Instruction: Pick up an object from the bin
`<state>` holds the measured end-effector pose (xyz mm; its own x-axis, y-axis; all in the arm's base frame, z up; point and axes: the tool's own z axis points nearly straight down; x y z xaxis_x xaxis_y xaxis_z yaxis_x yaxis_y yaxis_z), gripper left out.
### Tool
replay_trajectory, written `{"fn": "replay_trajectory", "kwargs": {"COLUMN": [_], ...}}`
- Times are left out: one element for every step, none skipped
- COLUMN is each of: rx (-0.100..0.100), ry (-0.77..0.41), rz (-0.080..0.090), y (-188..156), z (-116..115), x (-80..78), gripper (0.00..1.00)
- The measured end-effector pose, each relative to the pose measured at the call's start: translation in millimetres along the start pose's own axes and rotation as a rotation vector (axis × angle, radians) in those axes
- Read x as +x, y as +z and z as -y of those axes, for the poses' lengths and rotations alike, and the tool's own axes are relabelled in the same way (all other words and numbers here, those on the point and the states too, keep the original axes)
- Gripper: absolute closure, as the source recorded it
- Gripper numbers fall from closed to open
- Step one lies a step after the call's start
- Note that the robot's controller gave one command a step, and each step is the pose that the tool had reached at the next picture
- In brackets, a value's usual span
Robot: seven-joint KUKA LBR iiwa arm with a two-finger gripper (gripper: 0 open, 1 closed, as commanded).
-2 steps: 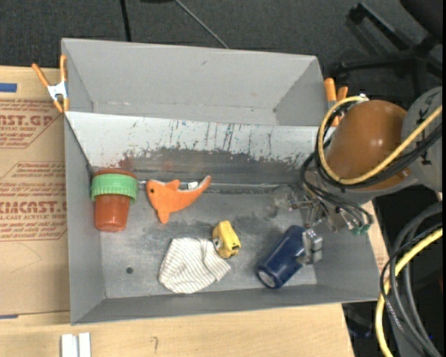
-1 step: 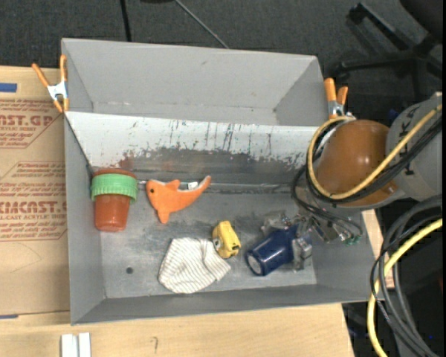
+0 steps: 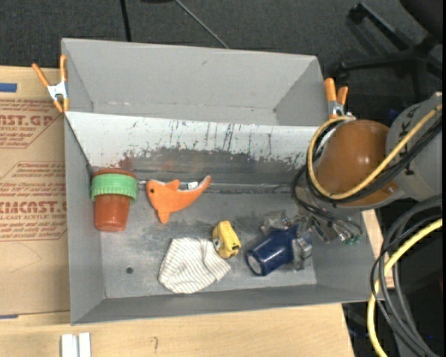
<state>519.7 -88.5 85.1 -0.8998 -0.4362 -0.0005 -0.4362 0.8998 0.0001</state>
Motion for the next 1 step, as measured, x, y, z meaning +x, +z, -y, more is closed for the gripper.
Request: {"fn": "replay_trajectory", "kwargs": {"rx": [0.003], "ry": [0.053], "rz": [0.005], "y": [-156.6], "z": [-1.0], "x": [9.9], "gripper": [1.0]}}
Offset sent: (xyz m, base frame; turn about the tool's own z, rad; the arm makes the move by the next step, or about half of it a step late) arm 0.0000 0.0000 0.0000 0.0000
